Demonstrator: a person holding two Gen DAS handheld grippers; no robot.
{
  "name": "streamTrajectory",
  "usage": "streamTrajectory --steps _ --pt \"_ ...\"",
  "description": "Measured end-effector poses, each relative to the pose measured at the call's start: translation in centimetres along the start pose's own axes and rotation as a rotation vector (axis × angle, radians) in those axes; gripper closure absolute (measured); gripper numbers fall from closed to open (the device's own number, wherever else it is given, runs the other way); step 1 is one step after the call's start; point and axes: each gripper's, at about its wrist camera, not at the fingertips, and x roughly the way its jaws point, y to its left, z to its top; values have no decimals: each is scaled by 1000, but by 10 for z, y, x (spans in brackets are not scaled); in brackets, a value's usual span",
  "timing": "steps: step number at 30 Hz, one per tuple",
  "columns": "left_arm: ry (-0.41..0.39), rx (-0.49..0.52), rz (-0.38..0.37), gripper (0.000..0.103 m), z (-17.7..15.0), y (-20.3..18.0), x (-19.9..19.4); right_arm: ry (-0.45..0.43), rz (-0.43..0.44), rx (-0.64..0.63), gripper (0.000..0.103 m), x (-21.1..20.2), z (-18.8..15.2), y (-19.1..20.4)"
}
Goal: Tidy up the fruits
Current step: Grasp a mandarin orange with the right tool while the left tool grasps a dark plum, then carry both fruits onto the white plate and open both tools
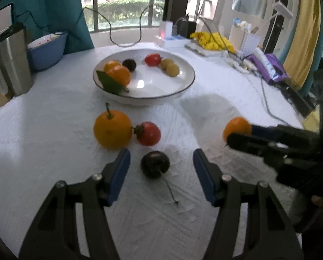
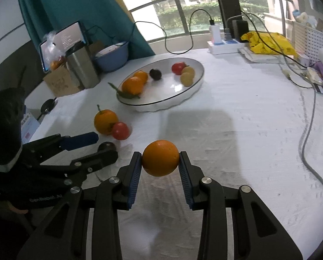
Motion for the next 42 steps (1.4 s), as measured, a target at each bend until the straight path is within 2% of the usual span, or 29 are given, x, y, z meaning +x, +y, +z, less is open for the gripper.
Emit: streamTrajectory --steps 1,2,3,4,6,13,25,34,42 --pt "8 1 3 42 0 0 3 -2 0 4 66 -1 1 -2" --pt "18 1 7 48 -2 0 5 -5 -2 7 66 -1 1 -4" --pt "30 0 8 61 -2 1 8 -7 -2 9 66 -2 2 -6" --pt "42 -3 9 63 -2 2 10 -9 -2 11 66 -2 3 -7" --pt "40 -3 13 73 -3 4 9 -13 -5 12 66 -3 6 -9" --pt "30 -20 -41 73 3 6 1 -22 -14 -1 66 -3 16 -10" --pt "-72 -9 -88 73 37 10 -26 -37 -35 -29 66 -1 41 -4" --pt "-85 -29 -133 73 59 23 -17 -37 -57 -49 66 7 61 -3" --pt "-76 -20 -124 73 77 30 9 -26 -63 -52 66 23 80 -4"
